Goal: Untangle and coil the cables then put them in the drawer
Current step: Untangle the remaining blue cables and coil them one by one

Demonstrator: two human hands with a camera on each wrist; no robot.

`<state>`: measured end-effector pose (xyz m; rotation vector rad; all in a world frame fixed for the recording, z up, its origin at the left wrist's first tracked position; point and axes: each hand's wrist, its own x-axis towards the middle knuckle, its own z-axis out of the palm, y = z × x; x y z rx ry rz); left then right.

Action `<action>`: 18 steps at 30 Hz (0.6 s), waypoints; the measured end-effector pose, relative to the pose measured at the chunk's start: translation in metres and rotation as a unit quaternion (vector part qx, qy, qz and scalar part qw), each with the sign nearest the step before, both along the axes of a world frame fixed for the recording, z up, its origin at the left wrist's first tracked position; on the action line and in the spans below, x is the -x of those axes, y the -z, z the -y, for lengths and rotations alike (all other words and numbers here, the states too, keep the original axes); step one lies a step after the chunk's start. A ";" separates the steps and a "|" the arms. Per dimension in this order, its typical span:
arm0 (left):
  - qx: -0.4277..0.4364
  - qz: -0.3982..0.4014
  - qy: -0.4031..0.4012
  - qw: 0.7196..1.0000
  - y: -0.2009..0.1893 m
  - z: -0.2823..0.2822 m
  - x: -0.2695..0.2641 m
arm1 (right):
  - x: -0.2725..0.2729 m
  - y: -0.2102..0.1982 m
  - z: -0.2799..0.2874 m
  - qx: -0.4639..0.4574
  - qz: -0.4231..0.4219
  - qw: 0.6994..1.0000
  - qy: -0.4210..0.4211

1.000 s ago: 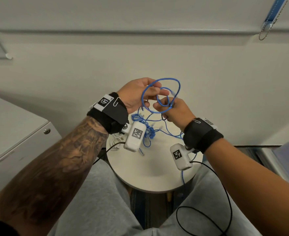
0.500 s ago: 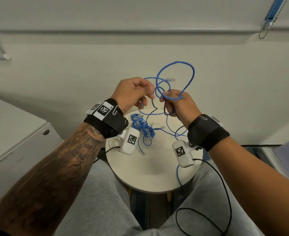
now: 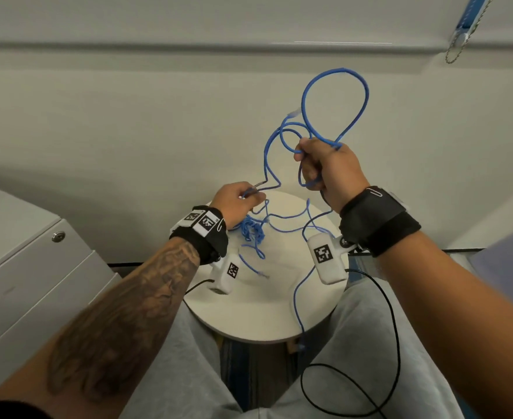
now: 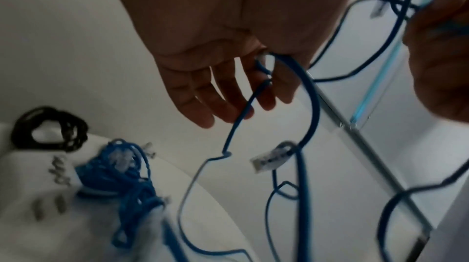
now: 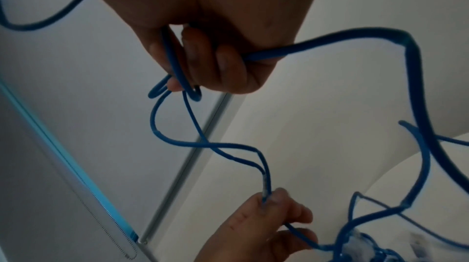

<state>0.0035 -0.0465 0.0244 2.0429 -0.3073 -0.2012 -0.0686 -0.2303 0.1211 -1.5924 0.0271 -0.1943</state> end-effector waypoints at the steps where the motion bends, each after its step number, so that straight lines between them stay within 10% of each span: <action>1: 0.030 -0.034 0.015 0.999 -0.001 0.001 0.002 | 0.000 0.001 0.003 0.003 -0.001 1.000 0.009; 7: 0.313 -0.231 -0.043 0.920 0.004 -0.005 0.004 | -0.008 0.003 0.019 -0.012 0.023 0.994 0.109; 18: 0.399 -0.244 -0.238 0.851 -0.014 -0.012 -0.016 | -0.010 0.003 0.023 -0.086 0.069 0.958 0.266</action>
